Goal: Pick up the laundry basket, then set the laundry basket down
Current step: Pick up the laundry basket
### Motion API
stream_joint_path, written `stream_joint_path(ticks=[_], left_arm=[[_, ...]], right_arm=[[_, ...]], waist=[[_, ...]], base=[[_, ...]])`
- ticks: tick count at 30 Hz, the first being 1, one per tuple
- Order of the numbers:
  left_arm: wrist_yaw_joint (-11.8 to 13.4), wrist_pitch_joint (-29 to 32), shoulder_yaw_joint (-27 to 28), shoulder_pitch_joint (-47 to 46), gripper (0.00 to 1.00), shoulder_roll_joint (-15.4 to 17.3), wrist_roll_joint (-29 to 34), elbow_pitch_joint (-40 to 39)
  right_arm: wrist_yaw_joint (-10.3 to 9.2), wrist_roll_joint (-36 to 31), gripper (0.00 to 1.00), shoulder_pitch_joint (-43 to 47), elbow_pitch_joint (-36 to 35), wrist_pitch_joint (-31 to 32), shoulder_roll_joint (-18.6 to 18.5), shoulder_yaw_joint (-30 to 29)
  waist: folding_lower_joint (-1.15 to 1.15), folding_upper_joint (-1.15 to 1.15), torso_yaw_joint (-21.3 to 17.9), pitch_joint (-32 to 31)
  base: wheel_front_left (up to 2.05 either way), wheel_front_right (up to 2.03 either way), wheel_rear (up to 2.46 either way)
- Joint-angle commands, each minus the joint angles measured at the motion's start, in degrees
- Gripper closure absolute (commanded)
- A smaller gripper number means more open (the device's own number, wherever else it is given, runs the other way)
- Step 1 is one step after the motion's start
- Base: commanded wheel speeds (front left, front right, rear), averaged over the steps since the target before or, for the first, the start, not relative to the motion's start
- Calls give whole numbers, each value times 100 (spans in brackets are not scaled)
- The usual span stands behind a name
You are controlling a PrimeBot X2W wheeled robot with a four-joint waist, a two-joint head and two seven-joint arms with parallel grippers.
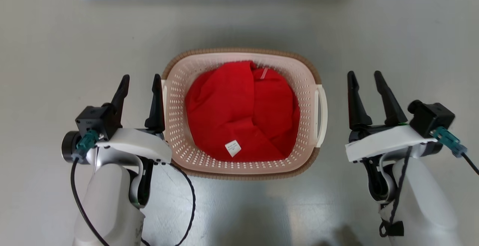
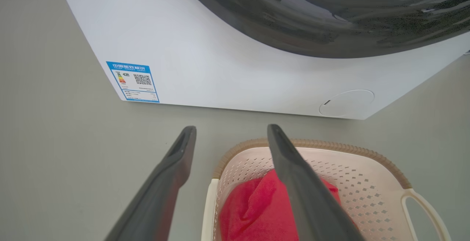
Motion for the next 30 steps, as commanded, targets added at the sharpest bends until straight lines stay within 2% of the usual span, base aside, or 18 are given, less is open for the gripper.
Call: stream_joint_path(ticks=[1,15,30], left_arm=[[-48,-30,169,-75,0,82,14,-42],[-201,-30,150,-502,0,82,-61,601],[-208,-30,48,-861,0,87,-89,1191]], right_arm=[[41,48,0,5,14,-61,23,163],[41,179,0,-463,789,-61,23,359],[41,421,0,-772,1220,-61,23,749]], waist=[[0,0,6,151],[0,0,27,844],[0,0,32,1460]], base=[[0,0,0],[0,0,0],[0,0,0]])
